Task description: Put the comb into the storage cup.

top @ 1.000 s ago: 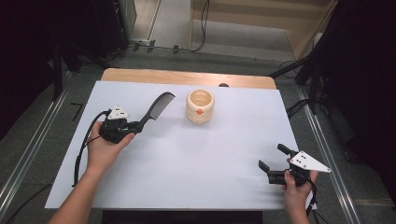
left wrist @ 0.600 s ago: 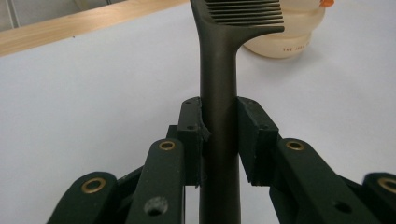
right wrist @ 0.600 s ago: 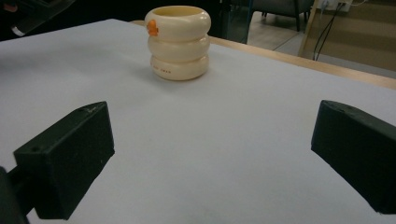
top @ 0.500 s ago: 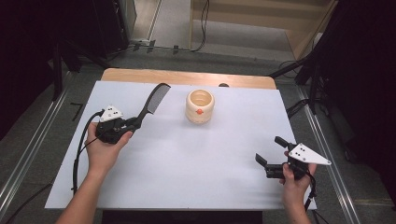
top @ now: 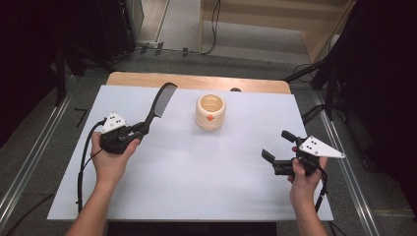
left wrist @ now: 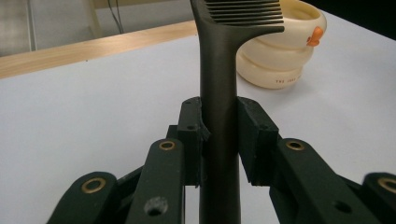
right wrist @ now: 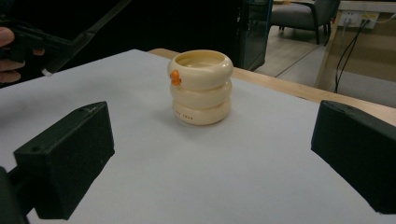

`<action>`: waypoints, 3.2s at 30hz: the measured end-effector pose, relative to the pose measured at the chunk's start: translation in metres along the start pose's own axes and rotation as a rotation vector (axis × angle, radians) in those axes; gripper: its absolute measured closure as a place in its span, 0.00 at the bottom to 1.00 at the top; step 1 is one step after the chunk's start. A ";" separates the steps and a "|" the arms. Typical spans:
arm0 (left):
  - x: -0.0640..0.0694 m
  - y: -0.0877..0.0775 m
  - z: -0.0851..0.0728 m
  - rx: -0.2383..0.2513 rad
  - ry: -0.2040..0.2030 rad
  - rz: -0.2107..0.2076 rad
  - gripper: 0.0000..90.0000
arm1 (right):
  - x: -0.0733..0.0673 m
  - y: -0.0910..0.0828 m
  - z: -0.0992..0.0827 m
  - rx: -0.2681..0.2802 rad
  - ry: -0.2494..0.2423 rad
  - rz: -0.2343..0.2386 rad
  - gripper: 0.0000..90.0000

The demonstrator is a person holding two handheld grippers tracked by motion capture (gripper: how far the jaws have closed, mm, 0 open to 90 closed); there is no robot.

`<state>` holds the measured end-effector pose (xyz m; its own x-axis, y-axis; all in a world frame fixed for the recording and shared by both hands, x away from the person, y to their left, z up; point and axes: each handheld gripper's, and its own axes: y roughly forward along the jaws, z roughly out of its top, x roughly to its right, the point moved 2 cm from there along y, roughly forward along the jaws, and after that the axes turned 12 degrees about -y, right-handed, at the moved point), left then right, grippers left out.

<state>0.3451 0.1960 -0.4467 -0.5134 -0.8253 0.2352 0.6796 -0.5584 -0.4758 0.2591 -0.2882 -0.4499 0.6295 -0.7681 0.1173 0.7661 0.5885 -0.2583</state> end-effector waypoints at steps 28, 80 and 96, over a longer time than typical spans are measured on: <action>0.036 0.009 -0.009 0.114 0.031 -0.025 0.80 | -0.014 0.050 0.047 0.039 0.073 0.077 0.00; 0.108 0.034 -0.054 0.122 0.121 -0.163 0.80 | -0.071 0.111 0.049 -0.043 0.244 0.232 0.03; 0.126 0.040 -0.064 0.115 0.160 -0.179 0.80 | -0.077 0.118 0.046 -0.067 0.308 0.176 0.36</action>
<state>0.2744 0.0748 -0.4902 -0.7013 -0.6934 0.1653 0.6206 -0.7080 -0.3370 0.3072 -0.1481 -0.4449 0.6748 -0.7025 -0.2261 0.6328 0.7084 -0.3127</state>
